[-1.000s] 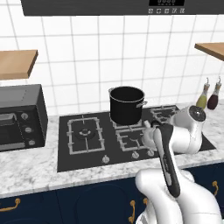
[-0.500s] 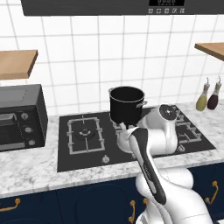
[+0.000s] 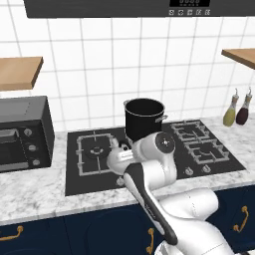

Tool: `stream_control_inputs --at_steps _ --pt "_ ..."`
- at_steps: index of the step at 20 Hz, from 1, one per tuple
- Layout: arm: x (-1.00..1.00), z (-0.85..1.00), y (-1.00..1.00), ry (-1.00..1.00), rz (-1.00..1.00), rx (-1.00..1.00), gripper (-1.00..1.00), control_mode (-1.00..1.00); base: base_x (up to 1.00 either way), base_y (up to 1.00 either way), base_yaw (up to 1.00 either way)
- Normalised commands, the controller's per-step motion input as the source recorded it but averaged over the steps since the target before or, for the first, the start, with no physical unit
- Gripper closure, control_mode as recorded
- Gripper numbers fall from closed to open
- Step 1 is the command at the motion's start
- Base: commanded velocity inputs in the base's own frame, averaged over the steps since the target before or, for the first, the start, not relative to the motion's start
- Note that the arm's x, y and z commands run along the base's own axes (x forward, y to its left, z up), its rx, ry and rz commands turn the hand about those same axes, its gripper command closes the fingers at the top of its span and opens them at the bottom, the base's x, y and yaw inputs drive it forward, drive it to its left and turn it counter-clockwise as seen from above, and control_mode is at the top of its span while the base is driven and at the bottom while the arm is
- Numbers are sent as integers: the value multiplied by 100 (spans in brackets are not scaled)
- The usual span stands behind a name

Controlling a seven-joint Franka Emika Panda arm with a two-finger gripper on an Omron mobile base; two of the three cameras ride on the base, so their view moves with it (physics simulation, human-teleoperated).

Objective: Pick the kettle from the counter and place it on a stove burner. Then turn the burner on.

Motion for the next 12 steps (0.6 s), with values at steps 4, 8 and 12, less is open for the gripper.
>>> stream_control_inputs --at_steps 4,8,12 --pt "23 0 57 -12 0 12 100 -100 0 0 0" --pt "14 1 32 3 -4 2 100 -100 0 0 0" --pt "20 6 14 16 -6 0 100 -100 0 0 0"
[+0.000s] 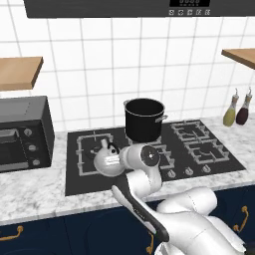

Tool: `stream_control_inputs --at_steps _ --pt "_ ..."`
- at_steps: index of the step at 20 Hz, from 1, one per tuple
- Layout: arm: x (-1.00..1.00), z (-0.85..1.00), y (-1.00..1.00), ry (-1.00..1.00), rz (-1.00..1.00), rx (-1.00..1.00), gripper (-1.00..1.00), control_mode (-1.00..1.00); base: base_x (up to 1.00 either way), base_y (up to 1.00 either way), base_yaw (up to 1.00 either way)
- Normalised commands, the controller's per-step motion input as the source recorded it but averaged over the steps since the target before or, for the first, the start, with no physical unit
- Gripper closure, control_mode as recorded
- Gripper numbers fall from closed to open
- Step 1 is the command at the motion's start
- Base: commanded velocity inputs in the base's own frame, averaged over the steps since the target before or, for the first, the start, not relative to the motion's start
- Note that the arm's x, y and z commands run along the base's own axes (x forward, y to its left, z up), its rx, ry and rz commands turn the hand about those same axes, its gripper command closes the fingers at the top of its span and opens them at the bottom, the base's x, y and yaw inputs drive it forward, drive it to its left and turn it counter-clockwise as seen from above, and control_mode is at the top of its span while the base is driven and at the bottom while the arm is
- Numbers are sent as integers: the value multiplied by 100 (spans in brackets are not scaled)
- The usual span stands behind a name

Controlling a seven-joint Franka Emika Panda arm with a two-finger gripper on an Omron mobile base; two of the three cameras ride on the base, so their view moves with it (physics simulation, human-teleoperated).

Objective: Pick the kettle from the counter and place it on a stove burner. Then turn the burner on.

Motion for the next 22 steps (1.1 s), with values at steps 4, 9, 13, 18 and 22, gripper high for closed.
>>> stream_control_inputs --at_steps 4,9,13,18,22 --pt "28 6 6 21 -7 -1 100 -100 0 0 0" --pt "34 1 14 17 -7 -1 100 -100 0 0 0" --pt "32 0 37 10 -7 -9 100 -100 0 0 0" --pt "31 0 35 4 -9 -7 100 -100 0 0 0" --pt "43 0 18 4 -9 -5 100 -100 0 0 0"
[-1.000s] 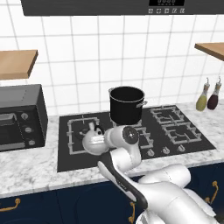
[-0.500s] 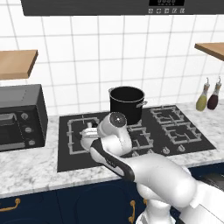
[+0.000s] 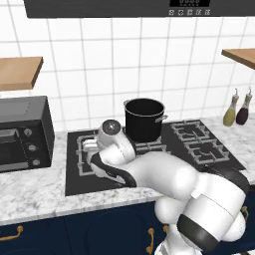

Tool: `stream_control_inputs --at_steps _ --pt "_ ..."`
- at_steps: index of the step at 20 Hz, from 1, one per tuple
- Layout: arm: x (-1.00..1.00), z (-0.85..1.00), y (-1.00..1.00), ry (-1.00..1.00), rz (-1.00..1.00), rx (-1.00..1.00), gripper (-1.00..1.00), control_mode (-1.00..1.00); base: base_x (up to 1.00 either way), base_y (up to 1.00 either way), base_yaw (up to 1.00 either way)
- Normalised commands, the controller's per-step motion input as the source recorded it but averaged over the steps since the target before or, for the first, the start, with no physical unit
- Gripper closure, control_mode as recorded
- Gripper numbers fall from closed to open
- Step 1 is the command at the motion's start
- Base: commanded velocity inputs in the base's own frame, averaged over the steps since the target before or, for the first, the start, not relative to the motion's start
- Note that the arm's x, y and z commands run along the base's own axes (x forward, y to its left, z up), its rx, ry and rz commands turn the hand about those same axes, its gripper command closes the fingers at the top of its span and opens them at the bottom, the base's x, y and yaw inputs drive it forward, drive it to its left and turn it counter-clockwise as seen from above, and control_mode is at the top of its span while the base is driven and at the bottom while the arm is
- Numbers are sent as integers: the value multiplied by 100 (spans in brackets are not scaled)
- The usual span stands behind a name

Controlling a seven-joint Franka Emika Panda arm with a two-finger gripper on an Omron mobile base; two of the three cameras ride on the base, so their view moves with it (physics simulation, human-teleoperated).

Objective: Pick the kettle from the counter and place it on a stove burner. Then turn the burner on.

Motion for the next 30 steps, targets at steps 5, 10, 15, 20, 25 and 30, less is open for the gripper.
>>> stream_control_inputs --at_steps 5,10,15,20,25,30 --pt "48 0 3 4 -6 -4 100 -100 0 0 0" --pt "37 -2 6 2 -3 -2 100 -100 0 0 0" --pt "15 -11 11 0 -3 -3 100 -100 0 0 0" --pt "20 -13 2 0 -4 -3 100 -100 0 0 0" --pt "35 -3 2 0 -4 -1 100 -100 0 0 0" --pt "36 -7 15 0 -6 -1 100 -100 0 0 0"
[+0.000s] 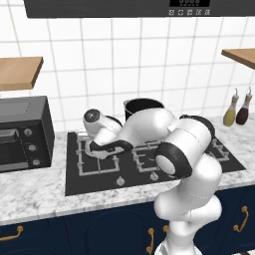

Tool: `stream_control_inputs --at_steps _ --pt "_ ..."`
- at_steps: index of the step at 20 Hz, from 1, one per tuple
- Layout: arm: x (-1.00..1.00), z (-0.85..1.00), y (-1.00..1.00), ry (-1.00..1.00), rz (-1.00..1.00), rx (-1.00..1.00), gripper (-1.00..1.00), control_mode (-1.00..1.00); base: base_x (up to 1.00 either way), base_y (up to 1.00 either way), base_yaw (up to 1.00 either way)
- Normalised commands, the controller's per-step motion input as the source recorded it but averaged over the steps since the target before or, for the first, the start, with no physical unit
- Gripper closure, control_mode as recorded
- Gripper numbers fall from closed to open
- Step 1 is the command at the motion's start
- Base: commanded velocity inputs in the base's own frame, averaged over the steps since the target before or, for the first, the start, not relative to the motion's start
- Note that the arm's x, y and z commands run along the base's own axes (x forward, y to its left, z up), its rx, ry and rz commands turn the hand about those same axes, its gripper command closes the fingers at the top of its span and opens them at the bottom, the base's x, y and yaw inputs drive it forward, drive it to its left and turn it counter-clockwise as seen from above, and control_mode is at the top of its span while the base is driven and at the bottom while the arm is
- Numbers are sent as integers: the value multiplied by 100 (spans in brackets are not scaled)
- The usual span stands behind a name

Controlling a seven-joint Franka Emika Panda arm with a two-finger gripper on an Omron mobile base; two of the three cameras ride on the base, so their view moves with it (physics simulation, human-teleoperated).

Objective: Pick the kettle from the counter and place it on a stove burner. Then turn the burner on.

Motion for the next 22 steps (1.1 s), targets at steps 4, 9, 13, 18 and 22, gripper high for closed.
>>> stream_control_inputs --at_steps 4,9,13,18,22 --pt "36 -11 22 0 -6 -3 100 -100 0 0 0" --pt "39 -16 18 0 -6 -3 100 -100 0 0 0" --pt "30 -24 11 2 -6 -4 100 -100 0 0 0" --pt "22 -27 7 4 -6 -4 100 -100 0 0 0" --pt "1 -20 -1 7 -8 0 -100 -100 0 0 0"
